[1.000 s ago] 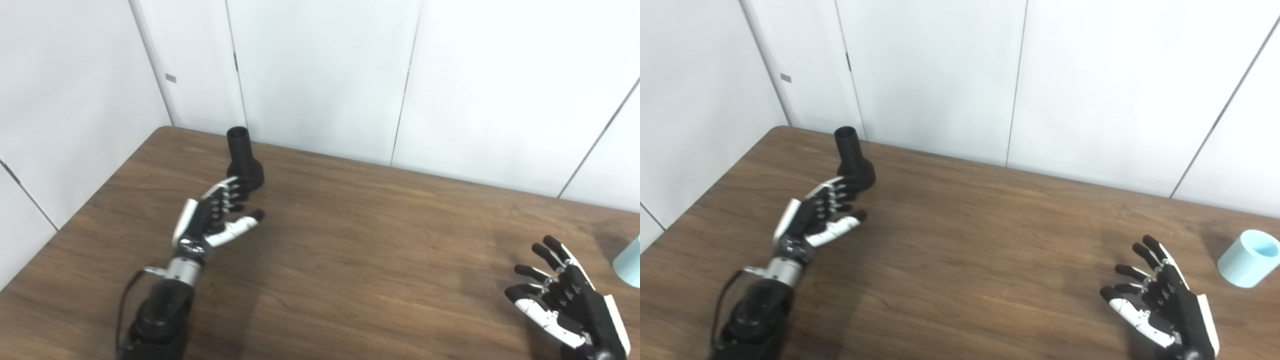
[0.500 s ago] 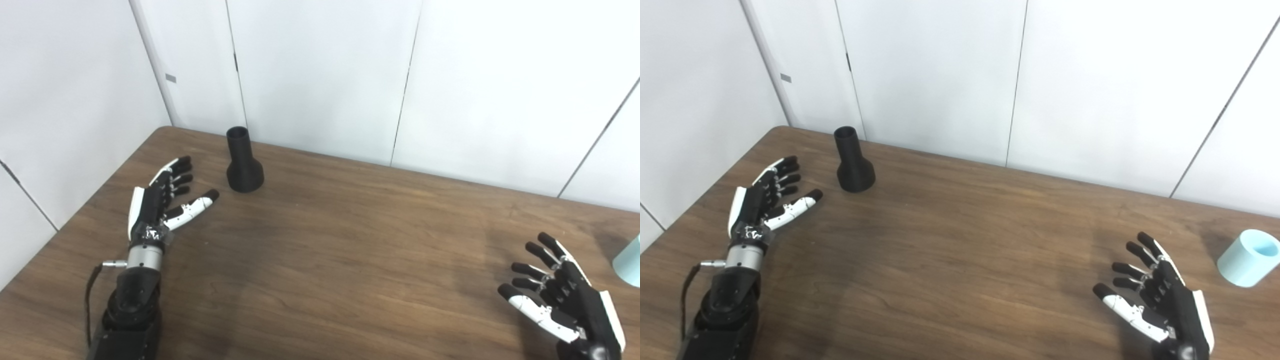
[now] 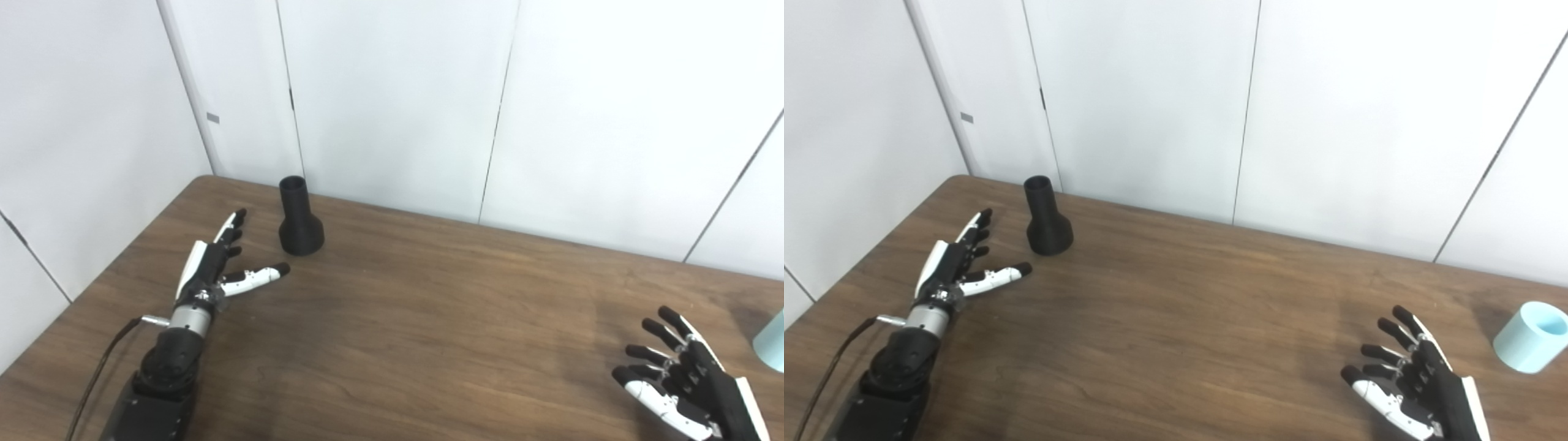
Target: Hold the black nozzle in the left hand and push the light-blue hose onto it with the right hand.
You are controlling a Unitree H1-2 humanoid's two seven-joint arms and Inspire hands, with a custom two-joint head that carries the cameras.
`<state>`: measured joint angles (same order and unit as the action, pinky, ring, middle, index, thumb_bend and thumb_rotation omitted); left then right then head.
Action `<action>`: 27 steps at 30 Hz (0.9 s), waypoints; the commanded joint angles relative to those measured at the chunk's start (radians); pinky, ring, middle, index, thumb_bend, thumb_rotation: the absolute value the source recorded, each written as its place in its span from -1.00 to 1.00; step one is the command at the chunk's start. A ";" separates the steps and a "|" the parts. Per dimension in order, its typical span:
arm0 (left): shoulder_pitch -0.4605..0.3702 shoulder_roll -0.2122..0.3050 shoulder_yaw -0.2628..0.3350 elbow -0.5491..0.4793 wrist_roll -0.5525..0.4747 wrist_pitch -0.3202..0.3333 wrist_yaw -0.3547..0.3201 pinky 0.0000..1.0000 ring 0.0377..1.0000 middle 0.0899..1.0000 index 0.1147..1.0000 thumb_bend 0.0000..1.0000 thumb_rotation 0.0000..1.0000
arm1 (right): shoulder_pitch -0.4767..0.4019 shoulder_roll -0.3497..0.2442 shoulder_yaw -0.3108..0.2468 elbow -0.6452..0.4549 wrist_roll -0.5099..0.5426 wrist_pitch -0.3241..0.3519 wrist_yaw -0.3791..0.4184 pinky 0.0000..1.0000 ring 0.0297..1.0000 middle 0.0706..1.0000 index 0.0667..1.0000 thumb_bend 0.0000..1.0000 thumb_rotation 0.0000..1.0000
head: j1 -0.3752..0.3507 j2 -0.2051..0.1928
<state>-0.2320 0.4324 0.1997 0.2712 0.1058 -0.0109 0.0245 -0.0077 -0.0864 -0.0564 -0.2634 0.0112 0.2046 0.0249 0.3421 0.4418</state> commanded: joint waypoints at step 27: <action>-0.286 0.015 -0.110 0.331 0.086 0.009 0.085 0.92 1.00 1.00 1.00 0.96 -0.25 | -0.013 -0.006 -0.001 -0.046 0.009 -0.020 0.011 0.14 0.40 0.72 0.82 -0.10 -1.00 | -0.027 0.008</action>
<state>-0.4881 0.4312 0.0955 0.5938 0.1787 -0.0076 0.1083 -0.0056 -0.0886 -0.0520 -0.2704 0.0150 0.2008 0.0382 0.3145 0.4495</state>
